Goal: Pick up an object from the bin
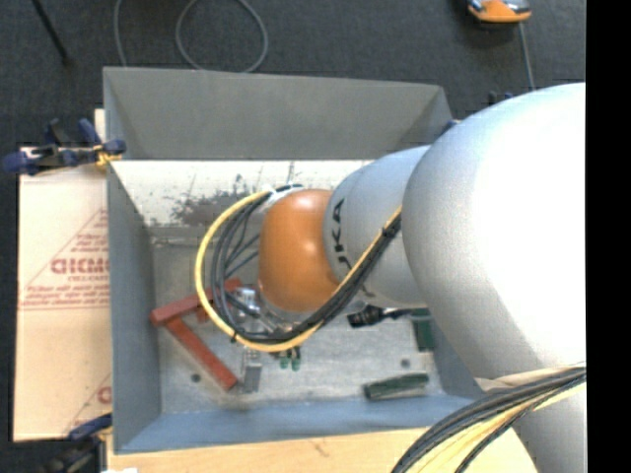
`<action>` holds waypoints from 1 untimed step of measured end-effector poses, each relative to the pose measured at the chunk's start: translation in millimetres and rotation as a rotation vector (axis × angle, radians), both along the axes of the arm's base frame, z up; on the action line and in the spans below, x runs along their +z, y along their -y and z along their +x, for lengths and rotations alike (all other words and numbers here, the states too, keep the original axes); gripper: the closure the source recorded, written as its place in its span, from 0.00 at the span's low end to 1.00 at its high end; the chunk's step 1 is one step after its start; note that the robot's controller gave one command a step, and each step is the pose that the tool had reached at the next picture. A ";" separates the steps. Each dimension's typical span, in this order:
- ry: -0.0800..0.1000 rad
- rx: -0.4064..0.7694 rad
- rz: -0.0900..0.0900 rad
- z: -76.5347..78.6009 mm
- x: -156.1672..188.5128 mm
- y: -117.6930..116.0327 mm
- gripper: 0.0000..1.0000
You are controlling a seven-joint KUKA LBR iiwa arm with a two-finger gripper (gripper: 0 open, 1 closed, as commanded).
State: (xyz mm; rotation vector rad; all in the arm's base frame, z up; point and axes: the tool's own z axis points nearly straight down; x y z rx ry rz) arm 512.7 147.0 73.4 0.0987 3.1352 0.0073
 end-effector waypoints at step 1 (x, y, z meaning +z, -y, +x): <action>0.006 0.166 -0.004 54.6 66.9 -33.5 0.00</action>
Offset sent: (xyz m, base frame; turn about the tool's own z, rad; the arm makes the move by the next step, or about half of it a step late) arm 0.0513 0.0340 0.0638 -0.1669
